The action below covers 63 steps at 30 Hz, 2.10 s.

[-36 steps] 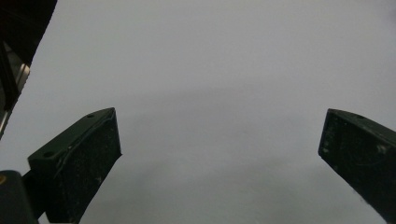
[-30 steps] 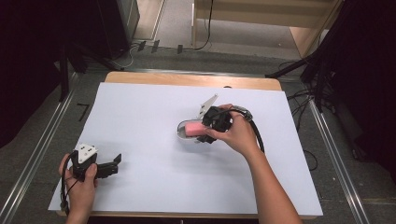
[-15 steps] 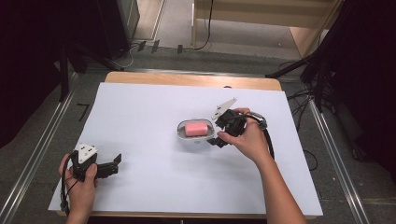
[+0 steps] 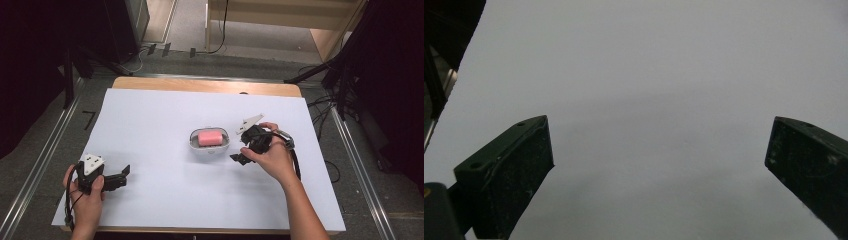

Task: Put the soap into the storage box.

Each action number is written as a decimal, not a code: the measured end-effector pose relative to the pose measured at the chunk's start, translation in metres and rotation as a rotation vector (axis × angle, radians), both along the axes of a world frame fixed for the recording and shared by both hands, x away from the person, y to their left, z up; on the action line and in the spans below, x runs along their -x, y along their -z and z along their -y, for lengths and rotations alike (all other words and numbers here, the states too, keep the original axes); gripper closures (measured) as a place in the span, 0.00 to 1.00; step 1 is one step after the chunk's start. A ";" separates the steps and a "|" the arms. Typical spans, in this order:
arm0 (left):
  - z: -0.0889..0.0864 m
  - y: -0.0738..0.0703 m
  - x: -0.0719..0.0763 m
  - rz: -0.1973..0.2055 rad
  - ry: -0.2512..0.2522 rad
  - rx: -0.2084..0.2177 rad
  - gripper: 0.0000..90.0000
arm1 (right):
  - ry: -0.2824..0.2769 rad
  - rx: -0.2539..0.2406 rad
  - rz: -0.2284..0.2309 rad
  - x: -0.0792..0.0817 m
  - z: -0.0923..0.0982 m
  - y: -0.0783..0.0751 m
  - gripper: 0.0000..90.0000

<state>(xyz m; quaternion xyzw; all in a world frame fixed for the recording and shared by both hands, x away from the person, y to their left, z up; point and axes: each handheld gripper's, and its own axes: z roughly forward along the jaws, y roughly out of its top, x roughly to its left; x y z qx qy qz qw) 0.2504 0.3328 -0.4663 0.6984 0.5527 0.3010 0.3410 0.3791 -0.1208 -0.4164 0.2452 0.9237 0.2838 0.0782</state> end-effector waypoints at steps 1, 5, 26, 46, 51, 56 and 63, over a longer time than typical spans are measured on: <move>0.000 0.000 0.000 -0.001 0.000 0.000 0.00 | 0.004 0.003 -0.002 0.000 0.002 0.001 0.12; 0.000 0.000 0.000 0.000 0.000 0.000 0.00 | 0.029 -0.006 -0.016 0.003 0.007 0.006 0.12; 0.000 0.000 0.000 0.000 0.000 -0.002 0.00 | 0.148 -0.078 -0.004 0.024 0.053 0.021 0.11; 0.001 0.000 0.001 0.003 -0.002 -0.007 0.00 | 0.261 -0.123 0.016 0.053 0.102 0.037 0.02; 0.001 0.000 0.001 0.002 -0.002 -0.007 0.00 | 0.288 -0.137 0.016 0.060 0.110 0.040 0.00; 0.001 0.000 0.001 0.004 -0.001 -0.007 0.00 | 0.308 -0.155 0.028 0.067 0.120 0.044 0.00; 0.001 0.000 0.001 0.005 0.000 -0.007 0.00 | 0.344 -0.177 0.033 0.078 0.136 0.051 0.00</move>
